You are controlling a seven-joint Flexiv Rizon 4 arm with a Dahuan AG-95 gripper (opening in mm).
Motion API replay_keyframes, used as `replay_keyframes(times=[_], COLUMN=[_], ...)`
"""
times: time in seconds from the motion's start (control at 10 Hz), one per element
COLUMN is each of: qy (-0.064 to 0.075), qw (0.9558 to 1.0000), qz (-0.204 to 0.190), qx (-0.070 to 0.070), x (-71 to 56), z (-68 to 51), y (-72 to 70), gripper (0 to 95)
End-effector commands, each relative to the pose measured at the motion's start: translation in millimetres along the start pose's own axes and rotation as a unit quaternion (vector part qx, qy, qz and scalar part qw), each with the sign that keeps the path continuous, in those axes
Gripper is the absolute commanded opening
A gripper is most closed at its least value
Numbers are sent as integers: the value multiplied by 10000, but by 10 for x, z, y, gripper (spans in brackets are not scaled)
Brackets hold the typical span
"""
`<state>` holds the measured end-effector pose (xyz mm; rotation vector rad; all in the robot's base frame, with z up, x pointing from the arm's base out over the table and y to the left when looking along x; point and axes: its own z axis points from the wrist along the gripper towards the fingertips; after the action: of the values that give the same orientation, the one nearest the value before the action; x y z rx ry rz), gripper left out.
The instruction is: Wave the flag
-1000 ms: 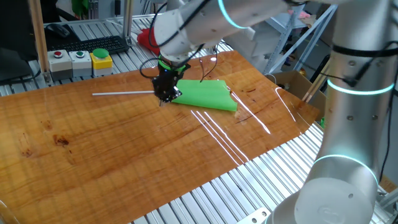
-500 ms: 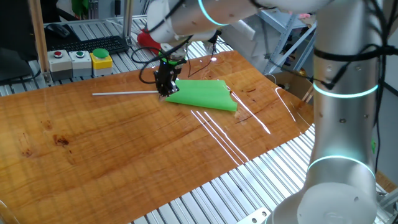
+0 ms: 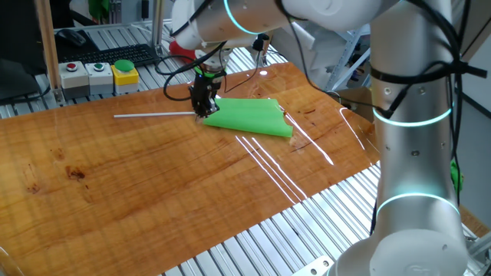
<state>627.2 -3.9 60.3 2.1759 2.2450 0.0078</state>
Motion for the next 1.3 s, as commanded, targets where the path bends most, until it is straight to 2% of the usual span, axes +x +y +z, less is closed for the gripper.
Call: replay_keyframes(times=[0.1,0.2,0.3,0.4,0.5,0.8,0.9,1.0,1.1,1.3], qy=[-49,-47,-44,-34,-13,32,162,215,202,187], qw=[9994,9989,9991,9991,9992,9997,9997,9994,9991,9982], qz=[-340,-472,-432,-422,-383,-128,-7,161,319,536], qx=[6,17,9,-11,-138,-191,-205,-208,-205,-198], x=[0,0,0,0,0,0,0,0,0,28], z=[3,3,3,3,3,3,3,3,3,17], y=[1,1,1,1,1,1,1,1,1,111], gripper=[190,570,760,760,950,950,760,760,760,760])
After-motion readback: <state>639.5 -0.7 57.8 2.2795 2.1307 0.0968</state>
